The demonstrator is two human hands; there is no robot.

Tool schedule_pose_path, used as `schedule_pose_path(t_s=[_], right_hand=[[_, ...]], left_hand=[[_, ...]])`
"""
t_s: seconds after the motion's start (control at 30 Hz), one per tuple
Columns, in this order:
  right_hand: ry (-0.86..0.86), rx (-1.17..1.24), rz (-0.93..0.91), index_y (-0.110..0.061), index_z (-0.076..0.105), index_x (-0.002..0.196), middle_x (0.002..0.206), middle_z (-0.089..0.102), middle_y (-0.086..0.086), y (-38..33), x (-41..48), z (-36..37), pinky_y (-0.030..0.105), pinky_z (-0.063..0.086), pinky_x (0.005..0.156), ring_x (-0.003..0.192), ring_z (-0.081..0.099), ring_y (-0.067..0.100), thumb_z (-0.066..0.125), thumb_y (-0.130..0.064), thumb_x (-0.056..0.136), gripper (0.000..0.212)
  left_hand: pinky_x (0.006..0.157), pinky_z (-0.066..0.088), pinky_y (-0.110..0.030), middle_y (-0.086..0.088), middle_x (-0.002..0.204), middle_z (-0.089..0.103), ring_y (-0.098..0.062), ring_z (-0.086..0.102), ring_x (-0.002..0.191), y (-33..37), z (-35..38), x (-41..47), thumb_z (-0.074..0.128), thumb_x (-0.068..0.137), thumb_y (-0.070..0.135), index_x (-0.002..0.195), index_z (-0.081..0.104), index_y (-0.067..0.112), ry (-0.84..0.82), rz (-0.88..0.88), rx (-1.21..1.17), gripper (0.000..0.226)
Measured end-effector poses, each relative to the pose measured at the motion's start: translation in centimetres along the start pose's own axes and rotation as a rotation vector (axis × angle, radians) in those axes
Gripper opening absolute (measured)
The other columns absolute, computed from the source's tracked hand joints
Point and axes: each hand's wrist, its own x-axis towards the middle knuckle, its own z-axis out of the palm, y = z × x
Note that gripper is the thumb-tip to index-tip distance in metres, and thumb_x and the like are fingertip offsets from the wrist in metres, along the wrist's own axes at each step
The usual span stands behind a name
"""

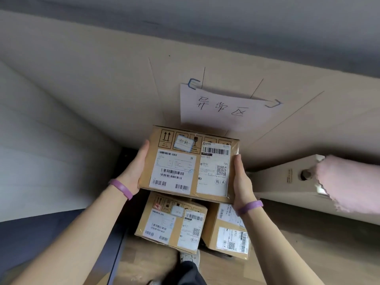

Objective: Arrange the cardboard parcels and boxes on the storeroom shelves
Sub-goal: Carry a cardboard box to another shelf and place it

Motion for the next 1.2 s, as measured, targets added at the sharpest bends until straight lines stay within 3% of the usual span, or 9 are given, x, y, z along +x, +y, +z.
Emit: schedule_pose_path(t_s=[0.23,0.47,0.67,0.77,0.87,0.93,1.0,1.1,1.2], right_hand=[[0.006,-0.012,0.034,-0.027,0.067,0.108,0.085,0.078,-0.006,2.5,2.6,-0.1,0.031,0.055,0.071,0.075,0.075,0.012,0.038,-0.066,0.096,0.050],[0.025,-0.052,-0.007,-0.031,0.057,0.133,0.116,0.072,-0.001,4.3,4.1,0.1,0.048,0.053,0.099,0.105,0.070,0.020,0.039,-0.084,0.083,0.075],[0.036,-0.090,-0.020,-0.029,0.056,0.133,0.120,0.070,0.001,4.0,4.2,-0.8,0.048,0.051,0.102,0.110,0.067,0.022,0.038,-0.083,0.077,0.080],[0.025,-0.122,-0.064,-0.029,0.048,0.142,0.133,0.062,-0.002,3.3,3.5,-1.1,0.048,0.044,0.109,0.121,0.060,0.018,0.041,-0.092,0.070,0.096],[0.051,-0.127,-0.098,-0.025,0.030,0.154,0.145,0.045,-0.012,1.6,1.8,-1.2,0.032,0.033,0.109,0.128,0.044,0.007,0.044,-0.066,0.094,0.074],[0.056,-0.143,-0.107,-0.021,0.025,0.156,0.138,0.042,-0.012,1.2,1.4,-1.6,0.026,0.028,0.102,0.123,0.037,0.003,0.044,-0.044,0.102,0.062],[0.060,-0.177,-0.110,-0.020,0.024,0.157,0.139,0.042,-0.009,0.8,1.1,-1.6,0.024,0.028,0.101,0.122,0.036,0.004,0.046,-0.039,0.103,0.061],[0.062,-0.212,-0.138,-0.019,0.023,0.157,0.153,0.039,0.000,-0.1,0.1,-1.3,0.027,0.032,0.106,0.131,0.040,0.011,0.049,-0.037,0.102,0.063],[0.056,-0.228,-0.181,-0.021,0.024,0.156,0.155,0.039,0.001,-1.8,-1.6,-0.6,0.036,0.033,0.116,0.139,0.041,0.019,0.051,-0.039,0.101,0.063]], left_hand=[[0.096,0.051,-0.042,-0.003,0.123,0.072,-0.020,0.067,0.115,-1.9,-0.4,2.6,0.020,0.097,0.070,0.133,0.060,0.030,0.023,-0.031,0.023,0.068],[0.101,0.050,-0.047,-0.001,0.123,0.071,-0.021,0.066,0.118,-2.9,-0.7,4.5,0.023,0.087,0.079,0.135,0.059,0.031,0.056,-0.032,0.102,0.077],[0.104,0.047,-0.055,-0.003,0.129,0.068,-0.025,0.065,0.120,-3.3,-0.3,4.7,0.042,0.068,0.097,0.142,0.050,0.031,0.070,-0.014,0.133,0.099],[0.095,0.053,-0.046,-0.003,0.120,0.072,-0.024,0.068,0.114,-2.5,0.8,3.7,0.034,0.086,0.083,0.135,0.057,0.028,0.123,-0.016,0.121,0.078],[0.078,0.054,-0.035,0.000,0.102,0.077,-0.020,0.072,0.099,-2.4,1.3,3.1,0.025,0.100,0.065,0.115,0.069,0.028,0.152,-0.034,0.118,0.059],[0.078,0.053,-0.036,-0.002,0.097,0.078,-0.022,0.072,0.095,-1.7,1.5,2.4,0.029,0.100,0.065,0.106,0.072,0.028,0.199,-0.045,0.103,0.057],[0.079,0.051,-0.036,-0.002,0.097,0.077,-0.023,0.070,0.097,-1.2,1.6,1.6,0.033,0.100,0.063,0.105,0.072,0.028,0.230,-0.034,0.097,0.052],[0.087,0.047,-0.036,0.003,0.102,0.074,-0.018,0.066,0.104,-0.3,2.0,0.2,0.037,0.101,0.059,0.111,0.067,0.030,0.239,0.000,0.095,0.043],[0.098,0.038,-0.038,0.011,0.119,0.061,-0.014,0.057,0.113,1.2,2.6,-1.9,0.038,0.103,0.054,0.137,0.052,0.027,0.228,0.048,0.109,0.046]])
